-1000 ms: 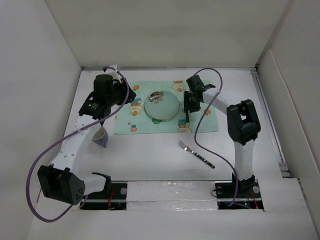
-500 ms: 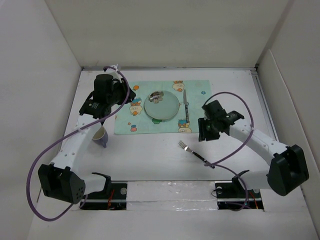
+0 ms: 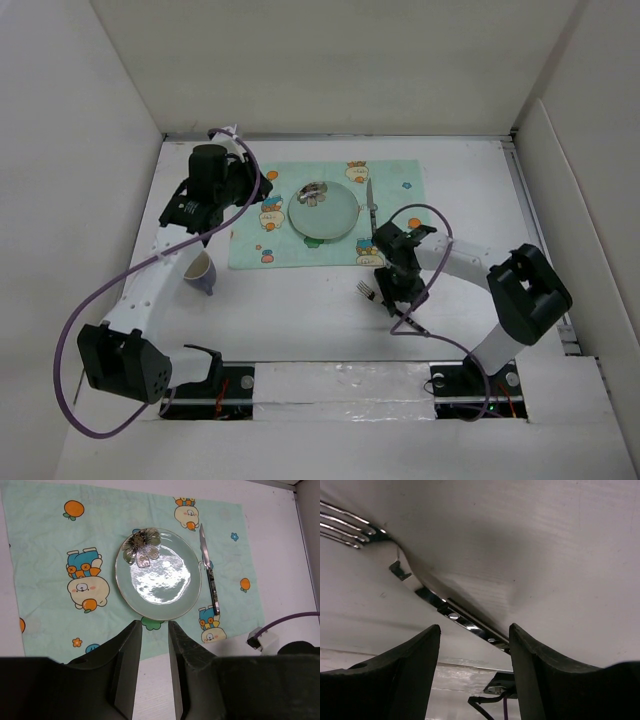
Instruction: Set the dinner table for one person
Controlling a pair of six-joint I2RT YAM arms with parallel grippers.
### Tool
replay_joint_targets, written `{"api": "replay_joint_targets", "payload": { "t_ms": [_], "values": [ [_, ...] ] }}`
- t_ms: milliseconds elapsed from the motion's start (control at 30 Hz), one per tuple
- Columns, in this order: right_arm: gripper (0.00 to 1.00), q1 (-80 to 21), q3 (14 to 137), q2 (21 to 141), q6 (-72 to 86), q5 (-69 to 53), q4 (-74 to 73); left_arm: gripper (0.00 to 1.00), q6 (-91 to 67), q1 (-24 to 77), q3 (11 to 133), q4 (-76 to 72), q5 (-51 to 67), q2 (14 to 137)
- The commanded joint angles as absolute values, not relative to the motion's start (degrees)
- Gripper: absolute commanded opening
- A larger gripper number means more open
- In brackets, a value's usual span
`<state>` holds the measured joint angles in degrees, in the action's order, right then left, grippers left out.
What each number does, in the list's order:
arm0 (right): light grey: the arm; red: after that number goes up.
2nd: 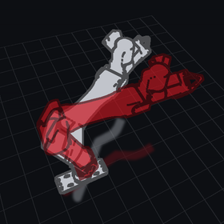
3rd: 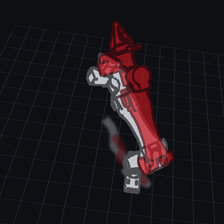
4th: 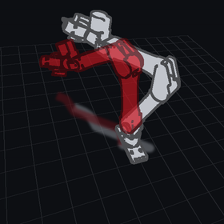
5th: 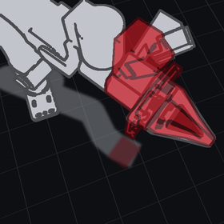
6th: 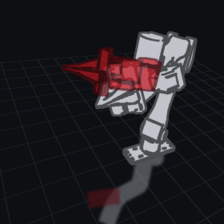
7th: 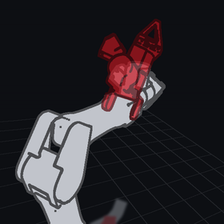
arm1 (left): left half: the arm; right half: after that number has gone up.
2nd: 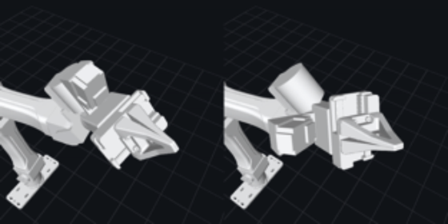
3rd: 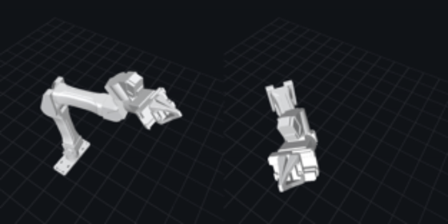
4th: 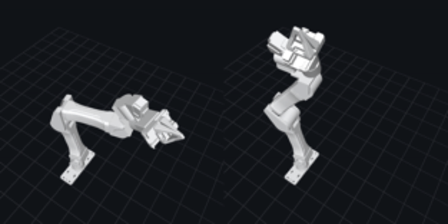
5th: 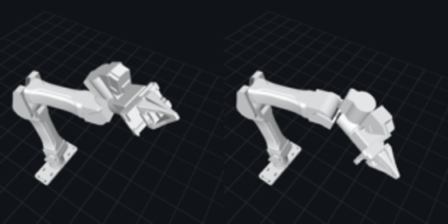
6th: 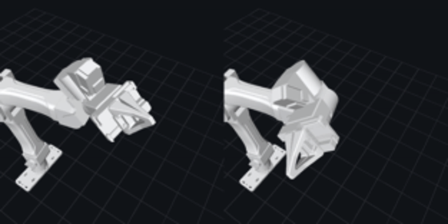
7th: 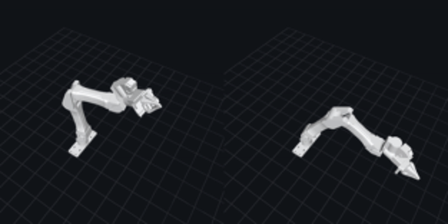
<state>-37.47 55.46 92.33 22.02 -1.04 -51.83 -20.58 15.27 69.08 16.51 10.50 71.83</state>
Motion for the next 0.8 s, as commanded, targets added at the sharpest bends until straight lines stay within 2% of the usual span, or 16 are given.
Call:
{"api": "replay_joint_targets", "payload": {
  "t_ms": [0,67,100,167,467,600,767],
  "values": [
    [0.61,-37.0,57.1,94.2,19.7,-1.9,-50.3,0.25,-19.8,15.0,69.9,15.2,10.8,68.9],
    [0.55,-37.8,57.0,96.1,19.4,-2.9,-49.4,0.25,-19.6,15.0,69.9,15.6,9.9,68.5],
    [0.47,-38.4,56.9,96.4,19.5,-3.3,-49.1,0.25,-19.6,15.0,69.9,15.7,9.8,68.4],
    [0.41,-40.4,56.6,96.9,20.2,-4.5,-48.4,0.25,-19.7,15.0,70.0,15.8,9.6,67.9],
    [0.00,-50.6,56.0,93.6,27.8,-4.9,-46.0,0.25,-20.3,15.0,69.1,15.6,9.8,67.1],
    [0.00,-56.5,62.6,90.3,30.1,-3.9,-50.1,0.25,-20.3,15.0,68.5,15.7,9.7,66.6],
    [0.00,-56.5,82.9,93.1,29.2,-2.2,-51.0,0.25,-20.2,15.0,70.7,17.0,8.4,66.7]
  ]
}}
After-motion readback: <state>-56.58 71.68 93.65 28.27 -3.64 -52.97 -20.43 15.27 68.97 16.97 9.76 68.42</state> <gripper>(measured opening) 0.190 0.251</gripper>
